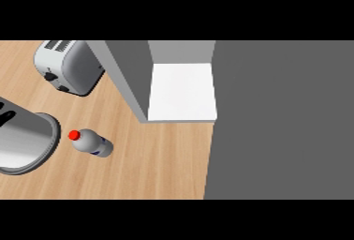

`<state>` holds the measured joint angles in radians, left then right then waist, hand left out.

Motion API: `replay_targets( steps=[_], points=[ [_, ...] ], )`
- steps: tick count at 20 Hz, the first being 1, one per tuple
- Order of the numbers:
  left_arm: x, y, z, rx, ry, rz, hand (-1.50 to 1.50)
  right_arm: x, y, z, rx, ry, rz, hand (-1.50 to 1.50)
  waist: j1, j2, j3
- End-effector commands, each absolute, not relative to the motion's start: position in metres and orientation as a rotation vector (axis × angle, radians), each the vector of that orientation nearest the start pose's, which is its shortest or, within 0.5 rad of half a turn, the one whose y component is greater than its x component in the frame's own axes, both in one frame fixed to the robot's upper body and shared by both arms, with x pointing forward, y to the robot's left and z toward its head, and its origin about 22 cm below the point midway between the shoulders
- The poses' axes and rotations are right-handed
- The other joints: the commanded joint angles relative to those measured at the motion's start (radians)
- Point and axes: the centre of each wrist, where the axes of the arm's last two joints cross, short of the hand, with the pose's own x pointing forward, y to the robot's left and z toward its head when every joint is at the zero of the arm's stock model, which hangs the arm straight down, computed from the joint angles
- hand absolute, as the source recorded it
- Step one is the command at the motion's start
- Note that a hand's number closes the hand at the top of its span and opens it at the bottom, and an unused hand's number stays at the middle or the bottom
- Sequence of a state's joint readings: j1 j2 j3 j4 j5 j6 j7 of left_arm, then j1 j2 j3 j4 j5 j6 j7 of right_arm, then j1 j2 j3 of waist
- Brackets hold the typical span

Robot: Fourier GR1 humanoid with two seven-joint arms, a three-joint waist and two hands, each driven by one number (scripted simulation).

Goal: Pick up the bottled water, place it into the cabinet and close the cabinet

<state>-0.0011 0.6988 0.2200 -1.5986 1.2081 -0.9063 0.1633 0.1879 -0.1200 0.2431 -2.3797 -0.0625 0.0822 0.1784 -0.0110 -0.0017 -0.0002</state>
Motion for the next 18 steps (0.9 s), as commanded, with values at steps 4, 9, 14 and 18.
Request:
replay_targets(
  steps=[4,9,14,18],
  points=[
    [0.231,0.453,0.151,-0.877,-1.652,-0.403,-1.50,0.120,-0.200,0.175,0.249,-1.985,0.237,-1.50,0.008,-0.001,0.000],
    [0.246,0.440,0.135,-0.814,-1.641,-0.450,-1.50,0.110,-0.194,0.174,0.262,-1.981,0.242,-1.50,-0.002,0.000,0.000],
    [0.269,0.420,0.131,-0.806,-1.632,-0.510,-1.50,0.125,-0.184,0.189,0.255,-1.997,0.229,-1.50,0.000,0.004,-0.001],
    [0.256,0.424,0.090,-0.779,-1.588,-0.476,-1.50,0.105,-0.190,0.193,0.252,-1.996,0.259,-1.50,-0.011,0.003,-0.002]
  ],
)
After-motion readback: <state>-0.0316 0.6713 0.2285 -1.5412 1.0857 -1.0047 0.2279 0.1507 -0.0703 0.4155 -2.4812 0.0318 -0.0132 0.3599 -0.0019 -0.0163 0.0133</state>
